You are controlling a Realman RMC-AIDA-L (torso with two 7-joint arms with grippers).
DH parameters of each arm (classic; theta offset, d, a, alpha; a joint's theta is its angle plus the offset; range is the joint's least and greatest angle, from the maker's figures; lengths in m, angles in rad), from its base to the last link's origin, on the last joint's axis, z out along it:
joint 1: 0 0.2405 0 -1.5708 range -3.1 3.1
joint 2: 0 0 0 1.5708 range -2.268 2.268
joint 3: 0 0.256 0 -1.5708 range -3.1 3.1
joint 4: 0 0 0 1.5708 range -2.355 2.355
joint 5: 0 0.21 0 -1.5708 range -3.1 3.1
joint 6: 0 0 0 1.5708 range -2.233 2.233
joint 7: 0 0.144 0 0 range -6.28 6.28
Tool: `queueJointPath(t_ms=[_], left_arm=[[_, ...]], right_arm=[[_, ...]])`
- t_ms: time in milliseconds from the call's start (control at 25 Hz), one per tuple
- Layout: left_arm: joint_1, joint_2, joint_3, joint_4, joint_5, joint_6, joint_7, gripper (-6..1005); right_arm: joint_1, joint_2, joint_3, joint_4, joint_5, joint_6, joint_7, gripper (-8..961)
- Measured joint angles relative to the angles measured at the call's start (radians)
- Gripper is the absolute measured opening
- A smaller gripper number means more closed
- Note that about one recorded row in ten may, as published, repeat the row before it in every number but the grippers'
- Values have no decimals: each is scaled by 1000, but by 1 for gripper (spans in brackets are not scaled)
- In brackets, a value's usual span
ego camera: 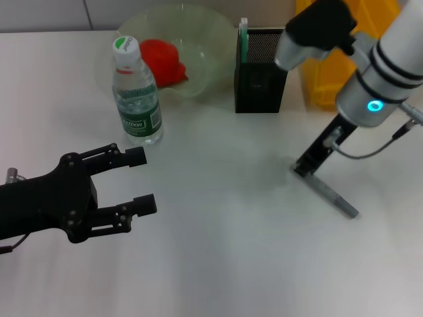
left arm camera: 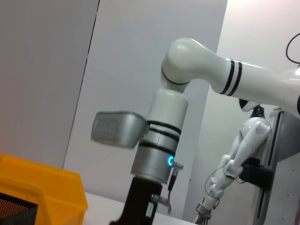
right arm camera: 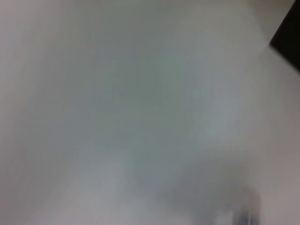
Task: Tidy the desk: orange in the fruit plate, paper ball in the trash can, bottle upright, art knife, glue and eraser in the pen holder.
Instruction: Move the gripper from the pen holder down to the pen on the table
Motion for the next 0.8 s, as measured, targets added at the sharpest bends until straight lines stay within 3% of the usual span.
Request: queueJointPath(t_ms=[160,200,400,480,520,800], left_arm=[[-1,0,4,0,0,2,1,785],[-4,0,5,0,0,5,1,785],[-7,0,6,1,0,9,1,785],[-7,0,5,1,0,11,1,785],[-7,0,5,1,0,11,1,785],[-4,0,5,2,-1,13,2,785]], right_arm=[[-64,-1,91,-97,87,-5,-92,-2],[-97,-2,154,-130,144,-10,-164,-2],[-160,-3,279,-155,262,-11,-319,-2],[-217,-9,369,-159,411,-13,-463,-2],[-217,-9,369,-159,411,-13,-463,-2],[-336,-13,498,-66,803,-14,-833,-2]])
